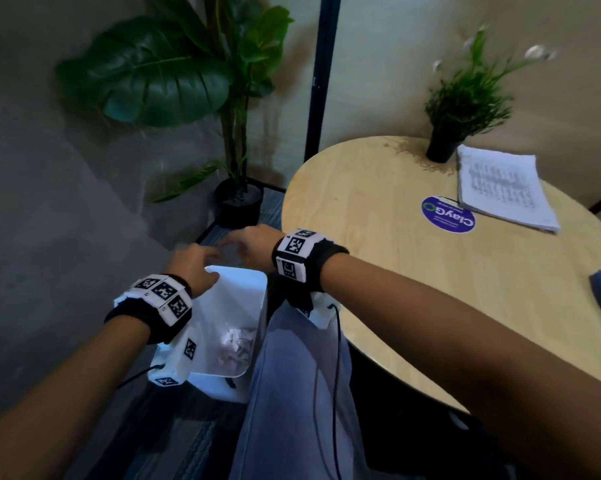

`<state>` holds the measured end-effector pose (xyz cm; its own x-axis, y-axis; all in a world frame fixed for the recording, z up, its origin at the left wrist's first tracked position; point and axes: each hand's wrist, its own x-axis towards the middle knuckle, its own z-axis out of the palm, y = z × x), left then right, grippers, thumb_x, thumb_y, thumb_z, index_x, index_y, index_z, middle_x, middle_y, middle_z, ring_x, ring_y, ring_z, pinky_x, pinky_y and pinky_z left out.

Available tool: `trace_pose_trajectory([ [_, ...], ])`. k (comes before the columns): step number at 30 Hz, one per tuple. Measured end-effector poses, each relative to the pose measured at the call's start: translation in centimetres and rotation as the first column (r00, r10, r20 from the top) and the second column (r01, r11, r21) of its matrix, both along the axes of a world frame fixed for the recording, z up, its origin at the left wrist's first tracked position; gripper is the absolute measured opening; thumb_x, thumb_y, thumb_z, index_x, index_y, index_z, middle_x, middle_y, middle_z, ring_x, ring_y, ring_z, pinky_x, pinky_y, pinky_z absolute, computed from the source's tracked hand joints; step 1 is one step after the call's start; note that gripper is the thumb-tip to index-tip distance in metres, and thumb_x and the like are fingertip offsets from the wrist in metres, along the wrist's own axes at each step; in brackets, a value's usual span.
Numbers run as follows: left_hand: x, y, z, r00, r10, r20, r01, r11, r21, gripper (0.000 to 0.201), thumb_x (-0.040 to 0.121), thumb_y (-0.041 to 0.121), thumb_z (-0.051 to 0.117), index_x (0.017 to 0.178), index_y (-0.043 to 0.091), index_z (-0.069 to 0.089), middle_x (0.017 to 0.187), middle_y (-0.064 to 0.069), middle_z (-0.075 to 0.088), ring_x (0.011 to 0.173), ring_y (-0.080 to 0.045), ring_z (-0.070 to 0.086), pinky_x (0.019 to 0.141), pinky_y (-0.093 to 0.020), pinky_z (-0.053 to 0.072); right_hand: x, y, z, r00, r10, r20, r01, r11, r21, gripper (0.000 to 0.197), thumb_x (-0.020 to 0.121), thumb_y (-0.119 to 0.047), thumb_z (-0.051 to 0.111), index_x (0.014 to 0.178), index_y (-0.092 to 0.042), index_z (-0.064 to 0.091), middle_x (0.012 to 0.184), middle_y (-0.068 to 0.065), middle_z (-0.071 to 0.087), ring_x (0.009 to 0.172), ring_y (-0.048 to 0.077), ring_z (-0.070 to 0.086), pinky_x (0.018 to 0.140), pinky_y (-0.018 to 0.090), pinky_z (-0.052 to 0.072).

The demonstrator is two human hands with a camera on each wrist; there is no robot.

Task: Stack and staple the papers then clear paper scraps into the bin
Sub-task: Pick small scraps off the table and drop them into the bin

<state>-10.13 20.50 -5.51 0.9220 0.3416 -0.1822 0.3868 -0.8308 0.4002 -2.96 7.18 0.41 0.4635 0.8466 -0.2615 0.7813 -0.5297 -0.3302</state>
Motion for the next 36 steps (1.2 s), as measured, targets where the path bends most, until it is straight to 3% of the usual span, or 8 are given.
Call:
trace_pose_trajectory([
  [3, 1.2, -2.3, 1.4, 0.999, -0.015, 0.050, 0.013, 0.999, 0.042, 0.034, 0.082, 0.013, 0.066, 0.116, 0.013, 0.065, 0.124, -0.021, 0.055, 0.114, -0.037, 0.055, 0.097, -0.038, 0.043, 0.6, -4.4, 0.2, 0.994, -0.100, -0.032, 0.103, 0.991, 0.089, 0.044, 0.094, -0.013, 0.049, 0.138, -0.014, 0.046, 0.130, 0.012, 0.058, 0.116, 0.028, 0.055, 0.090, 0.031, 0.041],
  [7, 3.6, -6.8, 2.8, 0.989, -0.120, 0.086, 0.118, 0.993, 0.025, 0.023, 0.088, 0.015, 0.061, 0.111, 0.015, 0.065, 0.125, -0.015, 0.055, 0.112, -0.034, 0.055, 0.094, -0.040, 0.048, 1.6, -11.8, -0.2, 0.928, -0.339, -0.151, 0.363, 0.916, 0.172, 0.035, 0.094, -0.012, 0.046, 0.128, -0.019, 0.056, 0.122, 0.008, 0.064, 0.104, 0.027, 0.062, 0.086, 0.031, 0.047],
  [11, 5.9, -12.7, 3.5, 0.959, -0.261, 0.108, 0.269, 0.961, -0.063, 0.021, 0.087, 0.014, 0.060, 0.107, 0.016, 0.065, 0.114, -0.008, 0.062, 0.091, -0.023, 0.060, 0.085, -0.033, 0.049, 1.6, -19.5, -1.1, 0.847, -0.510, -0.152, 0.531, 0.830, 0.172, 0.027, 0.092, -0.014, 0.051, 0.115, -0.018, 0.065, 0.111, 0.006, 0.068, 0.097, 0.022, 0.063, 0.079, 0.023, 0.042],
  [16, 8.3, -20.2, 4.6, 0.868, -0.494, 0.043, 0.493, 0.869, 0.035, 0.026, 0.089, 0.019, 0.056, 0.115, 0.020, 0.062, 0.116, -0.004, 0.059, 0.102, -0.023, 0.059, 0.085, -0.031, 0.045, 0.9, -28.5, -3.0, 0.670, -0.719, -0.184, 0.742, 0.642, 0.195, 0.022, 0.087, -0.012, 0.056, 0.105, -0.018, 0.069, 0.100, 0.001, 0.070, 0.079, 0.012, 0.057, 0.075, 0.020, 0.042],
  [22, 9.4, -28.6, 3.0, 0.801, -0.598, 0.023, 0.598, 0.797, -0.090, 0.026, 0.086, 0.017, 0.060, 0.112, 0.019, 0.064, 0.114, -0.003, 0.061, 0.101, -0.020, 0.059, 0.086, -0.028, 0.045, -0.2, -36.2, -5.5, 0.424, -0.882, -0.204, 0.903, 0.394, 0.172, 0.018, 0.081, -0.018, 0.070, 0.099, -0.019, 0.071, 0.089, -0.006, 0.062, 0.077, 0.011, 0.057, 0.071, 0.019, 0.039],
  [25, 9.8, -31.7, 1.1, 0.770, -0.637, -0.047, 0.632, 0.770, -0.089, 0.028, 0.087, 0.022, 0.062, 0.115, 0.019, 0.062, 0.118, -0.002, 0.059, 0.105, -0.019, 0.058, 0.089, -0.028, 0.045, -0.5, -38.5, -6.3, 0.399, -0.897, -0.188, 0.916, 0.381, 0.127, 0.022, 0.080, -0.018, 0.072, 0.101, -0.019, 0.071, 0.089, -0.005, 0.062, 0.080, 0.009, 0.054, 0.072, 0.018, 0.038],
  [30, 10.3, -34.3, -1.1, 0.762, -0.636, -0.121, 0.630, 0.772, -0.089, 0.037, 0.086, 0.021, 0.065, 0.122, 0.016, 0.059, 0.124, -0.008, 0.056, 0.111, -0.024, 0.057, 0.094, -0.032, 0.047, -0.3, -40.2, -6.7, 0.463, -0.864, -0.199, 0.886, 0.459, 0.065, 0.034, 0.077, -0.021, 0.076, 0.110, -0.023, 0.071, 0.093, -0.010, 0.058, 0.079, 0.002, 0.050, 0.062, 0.007, 0.034],
  [36, 11.6, -35.2, -1.4, 0.794, -0.598, -0.110, 0.591, 0.801, -0.092, 0.037, 0.081, 0.022, 0.072, 0.116, 0.013, 0.063, 0.118, -0.008, 0.061, 0.108, -0.023, 0.059, 0.092, -0.030, 0.047, 0.9, -41.0, -7.5, 0.388, -0.863, -0.323, 0.920, 0.386, 0.073, 0.026, 0.072, -0.019, 0.080, 0.098, -0.019, 0.076, 0.096, -0.001, 0.073, 0.080, 0.004, 0.058, 0.062, 0.004, 0.037],
])
